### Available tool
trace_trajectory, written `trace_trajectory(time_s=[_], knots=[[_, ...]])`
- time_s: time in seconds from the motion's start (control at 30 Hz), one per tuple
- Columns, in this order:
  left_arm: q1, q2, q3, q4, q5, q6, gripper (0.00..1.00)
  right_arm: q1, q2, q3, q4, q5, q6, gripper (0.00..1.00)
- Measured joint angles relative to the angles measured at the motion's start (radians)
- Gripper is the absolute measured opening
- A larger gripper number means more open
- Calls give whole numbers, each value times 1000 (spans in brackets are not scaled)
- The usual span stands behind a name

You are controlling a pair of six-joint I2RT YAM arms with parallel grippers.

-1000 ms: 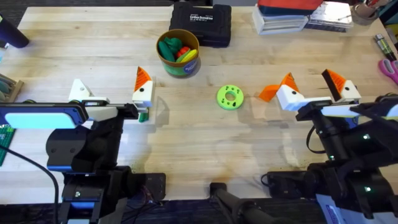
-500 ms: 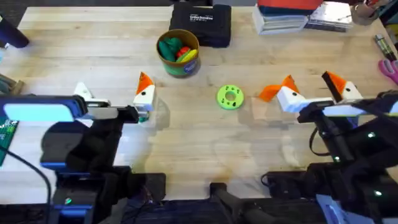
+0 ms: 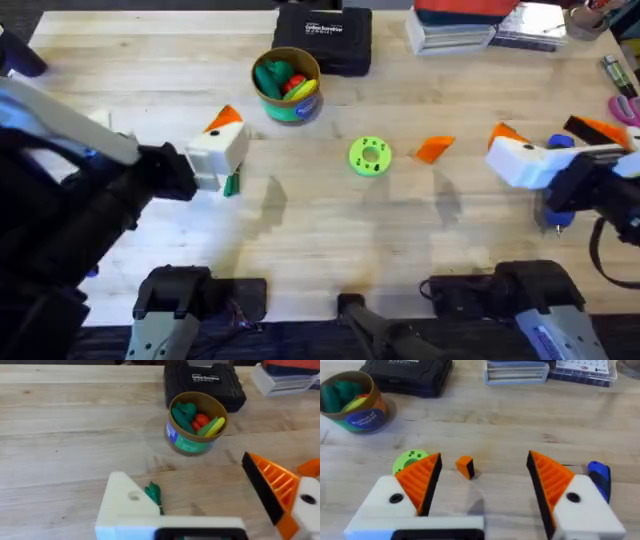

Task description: Pick up the gripper from the table and insert it into the empty holder that is missing its gripper. Then pick up a screw, insert it into the mounting hole, and use the screwdriver to tighten it. Finally, clean up the table by picking up the vegetable and placing it into the bucket.

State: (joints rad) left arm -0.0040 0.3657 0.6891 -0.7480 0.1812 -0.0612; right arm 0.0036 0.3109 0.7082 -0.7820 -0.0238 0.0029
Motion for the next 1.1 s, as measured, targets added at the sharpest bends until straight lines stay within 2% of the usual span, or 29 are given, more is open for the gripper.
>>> trace_trajectory(time_s=[0.17,0.2,0.3,0.37,0.4,0.47,0.53,0.57,0.77,0.97,1.1], knots=[[0,21,0,15,47,-5,985,0,13,0,-13,0,0,992],[0,20,0,14,53,-8,929,0,13,0,-14,0,0,992],[0,20,0,11,62,-10,452,0,13,0,-15,0,0,994],[0,20,0,11,62,-5,171,0,13,0,-15,0,0,994],[0,20,0,12,63,-4,283,0,13,0,-15,0,0,994],[0,20,0,11,63,-6,616,0,13,0,-15,0,0,994],[0,20,0,11,63,-6,906,0,13,0,-15,0,0,994],[0,20,0,9,63,-8,966,0,13,0,-15,0,0,994],[0,20,0,-60,63,-9,985,0,13,0,-15,0,0,994],[0,20,0,-204,62,-9,985,0,13,0,-15,0,0,994],[0,20,0,-195,62,-10,985,0,13,0,-15,0,0,995]])
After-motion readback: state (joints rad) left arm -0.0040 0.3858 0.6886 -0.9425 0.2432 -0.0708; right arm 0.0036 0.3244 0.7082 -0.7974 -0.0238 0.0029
